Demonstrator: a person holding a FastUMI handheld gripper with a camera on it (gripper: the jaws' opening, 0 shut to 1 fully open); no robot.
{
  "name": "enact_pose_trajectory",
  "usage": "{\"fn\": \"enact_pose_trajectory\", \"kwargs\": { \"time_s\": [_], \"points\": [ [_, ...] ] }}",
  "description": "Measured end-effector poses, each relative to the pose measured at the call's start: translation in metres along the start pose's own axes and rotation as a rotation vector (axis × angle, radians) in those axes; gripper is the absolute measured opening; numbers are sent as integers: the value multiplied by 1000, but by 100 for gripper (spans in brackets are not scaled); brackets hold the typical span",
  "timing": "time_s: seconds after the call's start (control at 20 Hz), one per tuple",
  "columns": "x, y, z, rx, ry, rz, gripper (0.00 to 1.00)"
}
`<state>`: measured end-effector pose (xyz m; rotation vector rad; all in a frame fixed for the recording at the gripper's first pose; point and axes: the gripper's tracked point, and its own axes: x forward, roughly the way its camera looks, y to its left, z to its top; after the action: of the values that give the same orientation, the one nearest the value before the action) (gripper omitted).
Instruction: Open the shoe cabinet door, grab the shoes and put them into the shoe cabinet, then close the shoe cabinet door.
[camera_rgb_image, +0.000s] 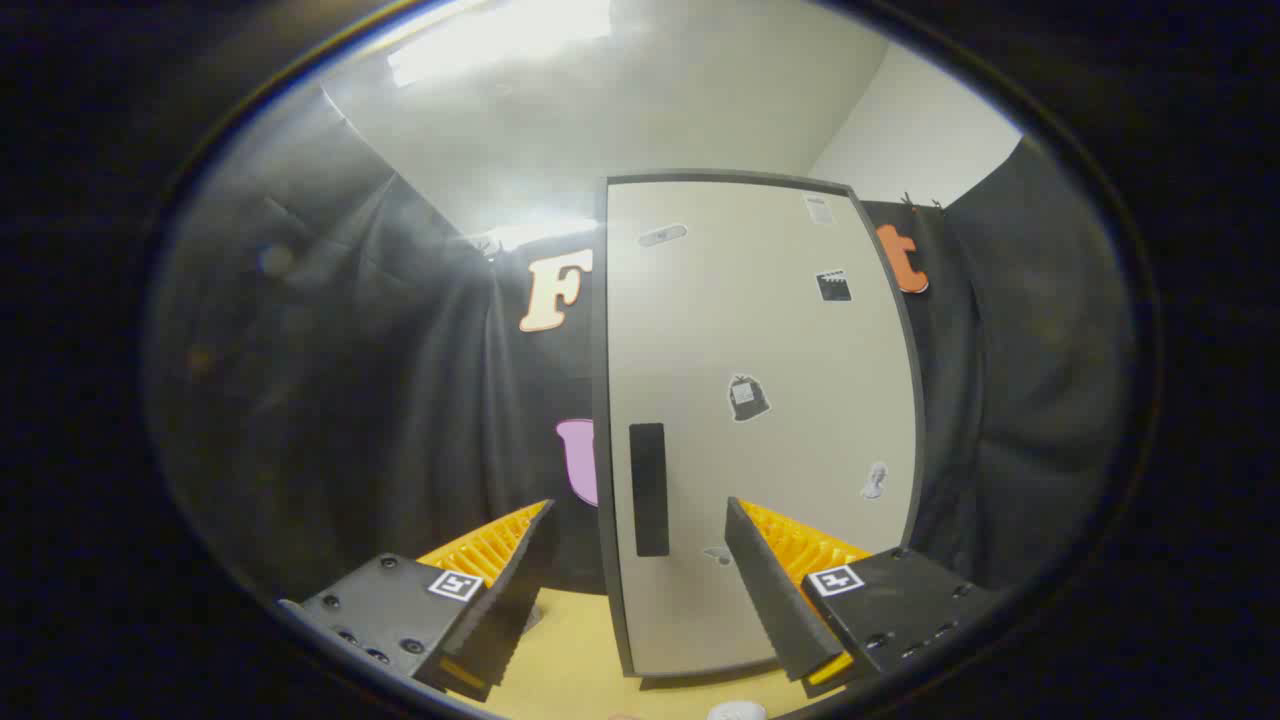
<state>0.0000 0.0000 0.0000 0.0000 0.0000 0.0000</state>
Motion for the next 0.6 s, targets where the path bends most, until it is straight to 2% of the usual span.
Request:
{"fn": "enact_pose_trajectory", "kwargs": {
  "time_s": [0.6],
  "points": [
    [20, 6, -21, 1, 48, 14, 100]
  ]
}}
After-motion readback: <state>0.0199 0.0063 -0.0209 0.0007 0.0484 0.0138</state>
